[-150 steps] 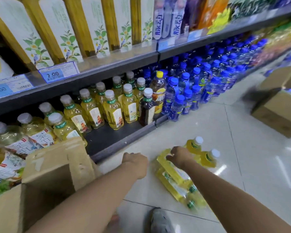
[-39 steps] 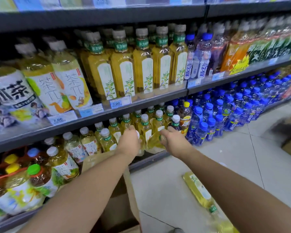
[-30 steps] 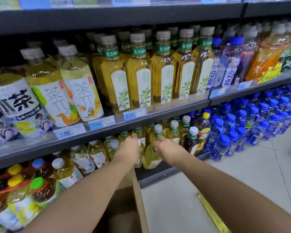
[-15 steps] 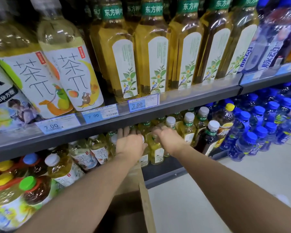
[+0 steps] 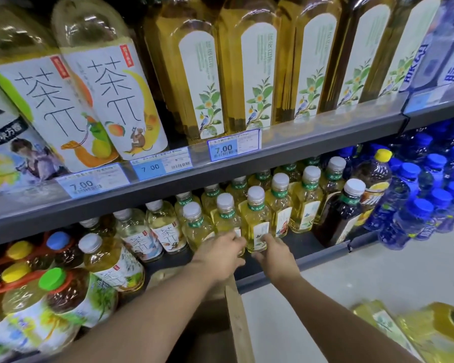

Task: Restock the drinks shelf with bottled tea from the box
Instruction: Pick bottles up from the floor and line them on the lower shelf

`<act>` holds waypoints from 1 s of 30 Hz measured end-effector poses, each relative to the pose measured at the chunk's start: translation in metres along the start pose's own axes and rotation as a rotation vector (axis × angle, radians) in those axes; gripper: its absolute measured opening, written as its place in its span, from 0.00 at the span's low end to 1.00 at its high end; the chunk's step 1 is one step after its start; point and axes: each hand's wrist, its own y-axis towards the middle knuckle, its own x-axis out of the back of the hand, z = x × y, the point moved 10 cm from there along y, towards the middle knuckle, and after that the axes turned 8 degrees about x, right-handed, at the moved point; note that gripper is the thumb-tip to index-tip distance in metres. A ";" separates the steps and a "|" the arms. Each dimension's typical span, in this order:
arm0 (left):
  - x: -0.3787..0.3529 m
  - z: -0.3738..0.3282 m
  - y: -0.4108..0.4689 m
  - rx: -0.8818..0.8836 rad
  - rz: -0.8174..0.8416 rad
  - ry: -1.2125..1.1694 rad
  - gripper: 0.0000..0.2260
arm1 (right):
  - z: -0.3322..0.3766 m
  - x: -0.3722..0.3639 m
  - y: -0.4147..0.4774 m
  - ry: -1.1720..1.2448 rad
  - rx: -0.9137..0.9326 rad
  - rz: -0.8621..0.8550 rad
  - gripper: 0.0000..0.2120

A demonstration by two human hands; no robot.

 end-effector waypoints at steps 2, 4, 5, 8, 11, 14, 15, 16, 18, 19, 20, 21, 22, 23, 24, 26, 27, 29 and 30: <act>-0.022 0.007 -0.001 0.067 0.114 -0.022 0.17 | 0.000 -0.009 0.008 0.057 -0.023 0.020 0.17; -0.036 0.012 -0.001 0.106 0.123 -0.042 0.18 | 0.003 -0.016 0.019 0.026 -0.006 0.021 0.13; -0.037 0.014 -0.001 0.121 0.094 -0.063 0.18 | 0.003 -0.021 0.024 0.015 -0.004 0.020 0.12; -0.031 0.021 0.012 0.134 -0.004 -0.156 0.14 | -0.002 -0.032 0.036 0.018 0.015 0.022 0.09; -0.035 0.024 0.028 0.179 0.011 -0.274 0.13 | -0.008 -0.035 0.046 0.042 0.023 0.012 0.10; -0.044 0.030 0.035 0.275 -0.002 -0.351 0.13 | -0.013 -0.030 0.049 0.058 0.025 -0.011 0.11; -0.047 0.032 0.035 0.301 -0.009 -0.376 0.12 | -0.015 -0.030 0.049 0.061 0.022 -0.019 0.11; -0.047 0.035 0.034 0.326 -0.022 -0.390 0.11 | -0.017 -0.031 0.048 0.068 0.016 -0.025 0.10; -0.052 0.046 0.031 0.419 -0.015 -0.422 0.12 | -0.016 -0.038 0.043 0.057 0.005 -0.009 0.08; -0.058 0.056 0.028 0.486 0.019 -0.448 0.13 | -0.014 -0.044 0.040 0.027 0.006 0.020 0.09; -0.067 0.067 0.024 0.559 0.077 -0.475 0.14 | -0.010 -0.050 0.036 -0.007 0.009 0.049 0.10; -0.076 0.078 0.017 0.629 0.142 -0.503 0.16 | -0.006 -0.054 0.033 -0.028 0.015 0.068 0.11; -0.085 0.089 0.012 0.680 0.198 -0.526 0.20 | -0.002 -0.058 0.031 -0.028 0.022 0.078 0.11; -0.089 0.100 0.008 0.718 0.223 -0.540 0.24 | 0.003 -0.060 0.029 -0.018 0.028 0.085 0.11; -0.090 0.112 0.004 0.756 0.209 -0.553 0.27 | 0.007 -0.062 0.028 -0.007 0.034 0.091 0.11; -0.085 0.134 -0.001 0.831 0.094 -0.645 0.29 | 0.015 -0.065 0.026 0.013 0.056 0.102 0.11; -0.080 0.141 0.000 0.831 0.021 -0.689 0.29 | 0.018 -0.065 0.026 0.018 0.072 0.099 0.13; -0.077 0.147 0.003 0.786 -0.043 -0.716 0.26 | 0.022 -0.064 0.025 0.012 0.092 0.086 0.15; -0.076 0.148 0.003 0.782 -0.045 -0.715 0.24 | 0.022 -0.063 0.025 0.007 0.094 0.085 0.16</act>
